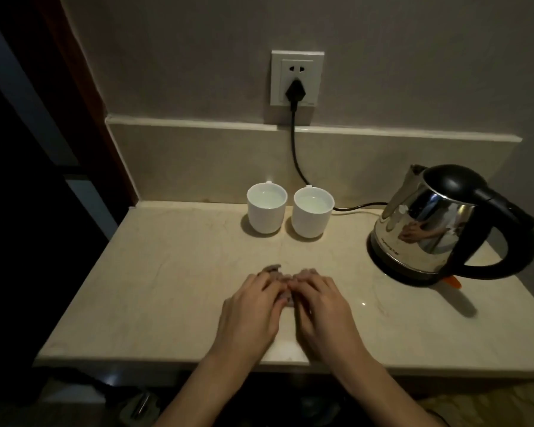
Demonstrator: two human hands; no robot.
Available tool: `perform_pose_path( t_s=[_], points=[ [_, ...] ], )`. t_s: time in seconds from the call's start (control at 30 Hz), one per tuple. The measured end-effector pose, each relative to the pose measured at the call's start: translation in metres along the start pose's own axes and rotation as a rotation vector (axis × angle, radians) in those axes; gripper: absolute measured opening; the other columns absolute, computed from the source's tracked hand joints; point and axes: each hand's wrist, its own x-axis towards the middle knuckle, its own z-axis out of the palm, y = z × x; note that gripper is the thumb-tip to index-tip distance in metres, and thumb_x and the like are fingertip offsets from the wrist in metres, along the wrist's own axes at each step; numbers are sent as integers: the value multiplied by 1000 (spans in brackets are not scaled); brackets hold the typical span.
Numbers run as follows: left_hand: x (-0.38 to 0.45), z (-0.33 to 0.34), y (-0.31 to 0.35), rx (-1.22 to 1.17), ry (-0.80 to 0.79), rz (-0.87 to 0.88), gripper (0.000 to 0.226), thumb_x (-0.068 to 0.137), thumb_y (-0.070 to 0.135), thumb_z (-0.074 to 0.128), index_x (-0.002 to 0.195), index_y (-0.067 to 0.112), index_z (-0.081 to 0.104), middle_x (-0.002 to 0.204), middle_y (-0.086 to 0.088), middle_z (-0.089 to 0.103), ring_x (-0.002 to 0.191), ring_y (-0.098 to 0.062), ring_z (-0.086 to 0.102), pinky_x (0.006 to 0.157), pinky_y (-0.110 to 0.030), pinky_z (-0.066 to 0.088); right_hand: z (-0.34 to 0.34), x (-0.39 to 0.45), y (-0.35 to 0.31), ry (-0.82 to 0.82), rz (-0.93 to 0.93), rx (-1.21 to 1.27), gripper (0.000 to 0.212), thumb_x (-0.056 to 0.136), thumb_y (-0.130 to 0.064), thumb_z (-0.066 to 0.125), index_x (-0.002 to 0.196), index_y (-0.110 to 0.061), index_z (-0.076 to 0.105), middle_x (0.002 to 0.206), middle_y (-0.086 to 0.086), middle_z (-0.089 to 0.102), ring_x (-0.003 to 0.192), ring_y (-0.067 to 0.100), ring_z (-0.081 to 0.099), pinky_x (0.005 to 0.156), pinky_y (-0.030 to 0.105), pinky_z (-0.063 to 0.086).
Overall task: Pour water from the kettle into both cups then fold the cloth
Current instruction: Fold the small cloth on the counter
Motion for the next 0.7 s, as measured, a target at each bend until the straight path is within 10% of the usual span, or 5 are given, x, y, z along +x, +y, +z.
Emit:
perform_pose_path(
  t_s=[0.27,0.5,0.7],
  points=[
    [43,-19,-46,12,-15,-107,36,100,33,57,136,35,60,141,12,56,123,-10,53,101,-30,47,29,62,-33,-41,-21,-67,26,95,-19,57,119,-22,68,110,-2,64,103,17,52,82,30,50],
    [-35,-54,-83,4,44,-169,23,94,38,64,117,40,68,115,23,60,101,-4,56,75,-25,50,59,25,-81,-83,-207,2,27,92,-23,58,118,-24,66,116,-4,62,116,22,52,82,33,55],
    [35,-64,-131,131,108,-303,31,100,32,57,130,30,64,131,6,62,115,-15,57,89,-32,50,95,134,-100,-144,-207,35,26,96,-19,57,118,-21,70,107,2,66,102,23,56,82,37,52]
  ],
)
